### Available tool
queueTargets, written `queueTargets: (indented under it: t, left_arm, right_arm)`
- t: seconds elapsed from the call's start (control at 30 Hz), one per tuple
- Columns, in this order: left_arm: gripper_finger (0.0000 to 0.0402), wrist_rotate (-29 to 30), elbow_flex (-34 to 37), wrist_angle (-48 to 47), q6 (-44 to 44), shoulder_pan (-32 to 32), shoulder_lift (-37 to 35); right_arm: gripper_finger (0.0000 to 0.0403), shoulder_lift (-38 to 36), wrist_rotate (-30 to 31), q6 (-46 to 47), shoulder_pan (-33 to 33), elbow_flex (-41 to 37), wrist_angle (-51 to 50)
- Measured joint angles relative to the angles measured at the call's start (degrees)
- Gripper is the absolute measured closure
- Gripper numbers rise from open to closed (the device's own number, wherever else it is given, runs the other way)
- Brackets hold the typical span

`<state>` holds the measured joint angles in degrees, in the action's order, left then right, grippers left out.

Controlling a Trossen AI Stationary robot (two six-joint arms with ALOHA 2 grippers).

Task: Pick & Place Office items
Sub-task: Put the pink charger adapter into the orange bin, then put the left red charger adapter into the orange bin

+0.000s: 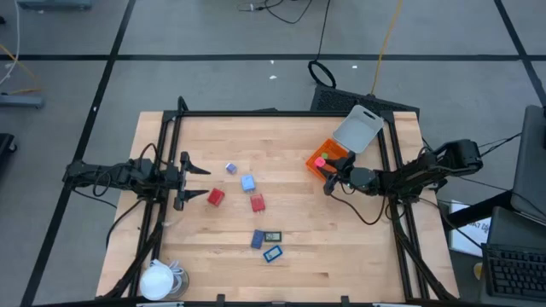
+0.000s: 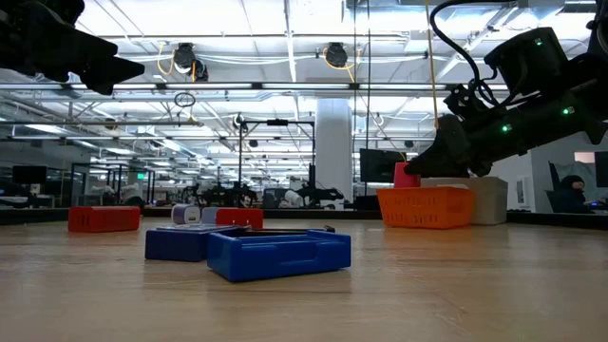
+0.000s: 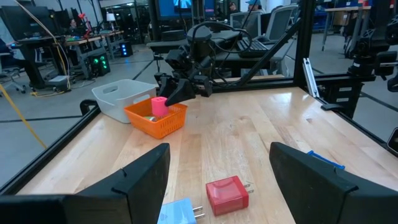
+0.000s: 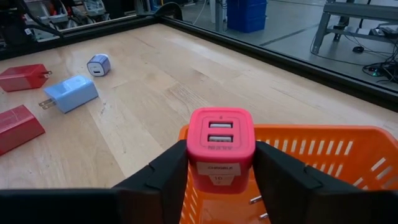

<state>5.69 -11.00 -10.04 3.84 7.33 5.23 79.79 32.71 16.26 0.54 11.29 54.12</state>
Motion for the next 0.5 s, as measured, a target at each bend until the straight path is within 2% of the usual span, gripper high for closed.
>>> queueTargets:
  t: [0.27,0.5]
  left_arm:
    - [0.0128,0.02,0.00,0.00,0.00,0.00,0.00]
    - [0.0128,0.01,0.00,0.02,0.00,0.00,0.00]
  right_arm:
    - [0.0185,-0.01,0.00,0.93,0.01,0.00,0.02]
    - [0.0170,-0.01,0.00,1.04,0.01,0.00,0.00]
